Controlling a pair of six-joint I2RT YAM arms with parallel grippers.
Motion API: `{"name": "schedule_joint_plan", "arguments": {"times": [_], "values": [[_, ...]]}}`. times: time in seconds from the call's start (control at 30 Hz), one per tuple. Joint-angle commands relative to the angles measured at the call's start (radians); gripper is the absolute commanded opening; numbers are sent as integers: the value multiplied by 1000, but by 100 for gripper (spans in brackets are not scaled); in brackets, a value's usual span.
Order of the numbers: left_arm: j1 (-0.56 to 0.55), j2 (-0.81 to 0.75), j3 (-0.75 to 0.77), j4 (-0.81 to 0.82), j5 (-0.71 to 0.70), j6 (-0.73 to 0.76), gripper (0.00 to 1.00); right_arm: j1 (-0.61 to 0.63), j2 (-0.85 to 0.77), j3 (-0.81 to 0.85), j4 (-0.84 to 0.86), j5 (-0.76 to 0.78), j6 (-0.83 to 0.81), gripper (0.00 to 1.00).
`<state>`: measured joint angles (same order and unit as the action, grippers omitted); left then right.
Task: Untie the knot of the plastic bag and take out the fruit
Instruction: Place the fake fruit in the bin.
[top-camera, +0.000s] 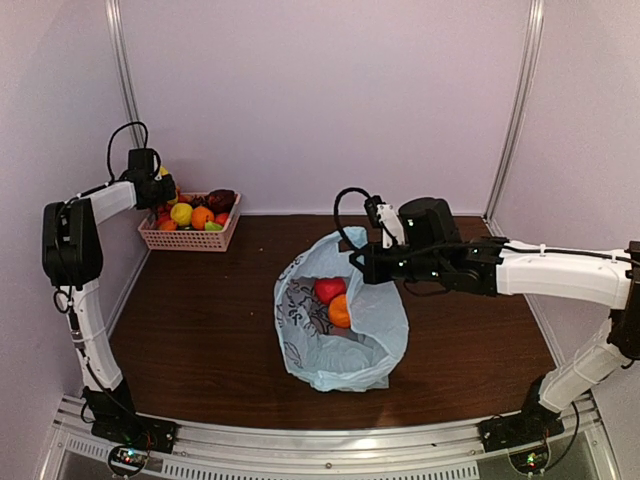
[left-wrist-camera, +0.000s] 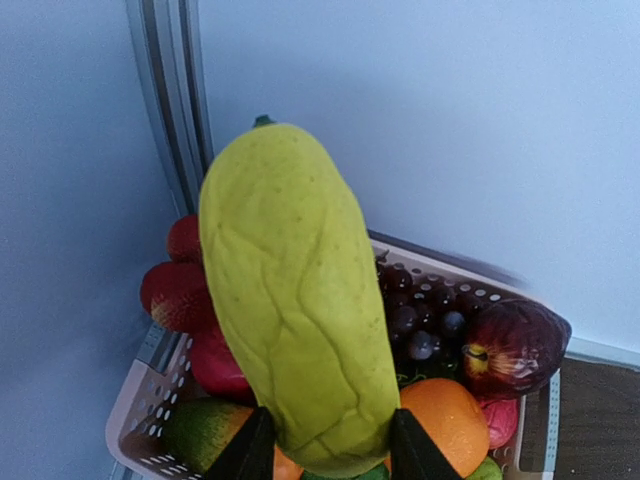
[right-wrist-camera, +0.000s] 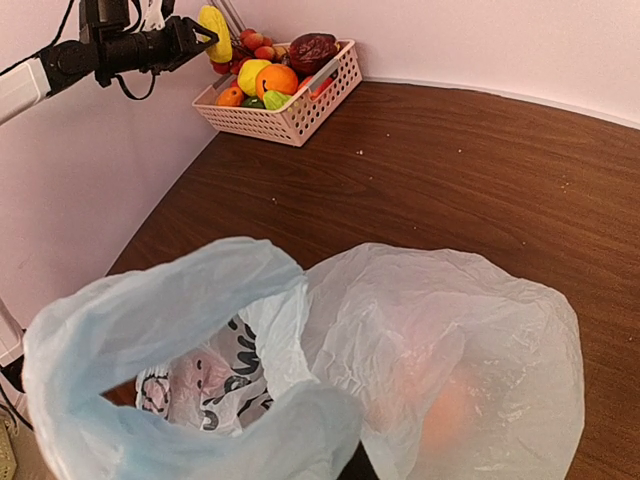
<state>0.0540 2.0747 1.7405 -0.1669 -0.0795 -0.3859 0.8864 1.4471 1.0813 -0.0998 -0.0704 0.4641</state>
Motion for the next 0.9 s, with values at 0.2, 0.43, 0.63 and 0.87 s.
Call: {"name": "schedule_joint_plan", "arguments": {"times": [0.2, 0.43, 0.63, 0.87], "values": [[39, 15, 3, -16, 52, 422, 39, 6, 77, 98, -34, -3, -2, 2], [73, 42, -14, -14, 24, 553, 39, 7, 100, 125, -49, 0, -2, 2], [96, 53, -28, -2, 42, 644, 39, 7, 116, 143, -67, 4, -5, 2], [102, 96, -6, -21, 29, 731, 39, 6, 129, 152, -73, 1, 2, 2]]}}
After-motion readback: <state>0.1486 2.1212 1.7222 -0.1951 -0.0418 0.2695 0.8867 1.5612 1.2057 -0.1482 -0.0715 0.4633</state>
